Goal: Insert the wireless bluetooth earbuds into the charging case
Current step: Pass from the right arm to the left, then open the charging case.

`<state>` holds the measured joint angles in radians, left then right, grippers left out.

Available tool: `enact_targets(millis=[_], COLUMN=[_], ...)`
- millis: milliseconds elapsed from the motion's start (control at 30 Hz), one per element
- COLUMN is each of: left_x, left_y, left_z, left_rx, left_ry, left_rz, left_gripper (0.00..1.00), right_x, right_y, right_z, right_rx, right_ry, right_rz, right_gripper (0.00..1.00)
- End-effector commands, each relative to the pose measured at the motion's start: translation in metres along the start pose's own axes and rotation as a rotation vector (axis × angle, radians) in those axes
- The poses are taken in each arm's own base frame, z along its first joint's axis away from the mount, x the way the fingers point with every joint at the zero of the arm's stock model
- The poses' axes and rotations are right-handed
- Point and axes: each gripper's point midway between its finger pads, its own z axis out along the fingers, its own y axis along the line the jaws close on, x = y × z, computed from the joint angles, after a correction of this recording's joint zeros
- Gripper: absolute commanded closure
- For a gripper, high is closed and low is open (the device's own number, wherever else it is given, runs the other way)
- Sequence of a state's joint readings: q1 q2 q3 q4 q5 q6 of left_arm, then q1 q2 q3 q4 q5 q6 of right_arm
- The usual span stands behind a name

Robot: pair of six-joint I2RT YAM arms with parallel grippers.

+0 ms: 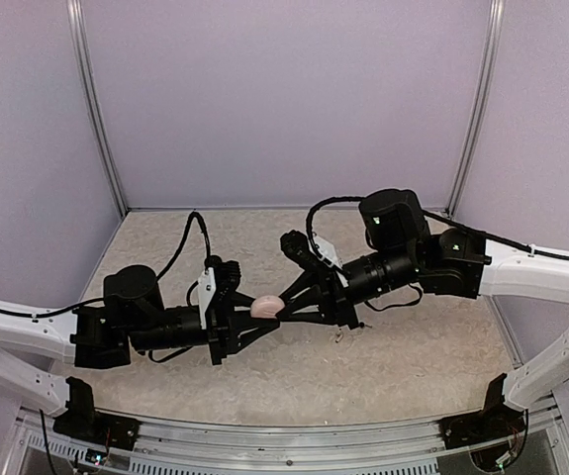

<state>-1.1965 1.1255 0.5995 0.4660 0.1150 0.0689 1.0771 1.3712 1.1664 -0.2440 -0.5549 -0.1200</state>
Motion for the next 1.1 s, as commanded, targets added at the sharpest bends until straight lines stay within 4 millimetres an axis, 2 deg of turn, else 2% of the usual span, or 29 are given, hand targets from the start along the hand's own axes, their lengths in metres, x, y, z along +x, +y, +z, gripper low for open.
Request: enact_targets(millis=[0, 100, 133, 233, 333, 667, 867, 1067], left_x=[-0.01, -0.008, -0.008, -0.013, -0.015, -0.017, -0.003, -0.001], left_y=[0.003, 0.0, -0.001, -0.009, -0.013, -0.021, -0.029, -0.033], left_z=[0.002, 0.0, -0.002, -0.008, -0.008, -0.006, -0.006, -0.007], left_rx=[-0.014, 0.0, 0.007, 0.043, 0.054, 0.05, 0.07, 0.073], left_ry=[-0.014, -0.016, -0.026, -0.073, -0.079, -0.075, -0.032, -0.031], left_rz=[0.017, 0.04, 0.049, 0.098, 0.126, 0.18, 0.241, 0.28], left_gripper=[0.77, 0.83, 0.84, 0.86, 0.88, 0.89, 0.9, 0.91], right_x=[-0.008, -0.01, -0.011, -0.017, -0.023, -0.024, -0.041, -0.038], right_y=[0.003, 0.005, 0.006, 0.01, 0.011, 0.003, -0.006, -0.017], right_z=[0.0, -0.001, -0.002, -0.003, -0.003, 0.005, -0.012, -0.017], right_rx=[0.001, -0.006, -0.012, -0.03, -0.039, -0.015, 0.06, 0.1], right_ry=[-0.003, -0.009, -0.014, -0.042, -0.071, -0.056, -0.109, -0.113], right_rz=[-0.025, -0.03, -0.032, -0.038, -0.039, -0.03, -0.033, -0.01], right_gripper=[0.88, 0.87, 0.83, 0.62, 0.54, 0.51, 0.51, 0.51])
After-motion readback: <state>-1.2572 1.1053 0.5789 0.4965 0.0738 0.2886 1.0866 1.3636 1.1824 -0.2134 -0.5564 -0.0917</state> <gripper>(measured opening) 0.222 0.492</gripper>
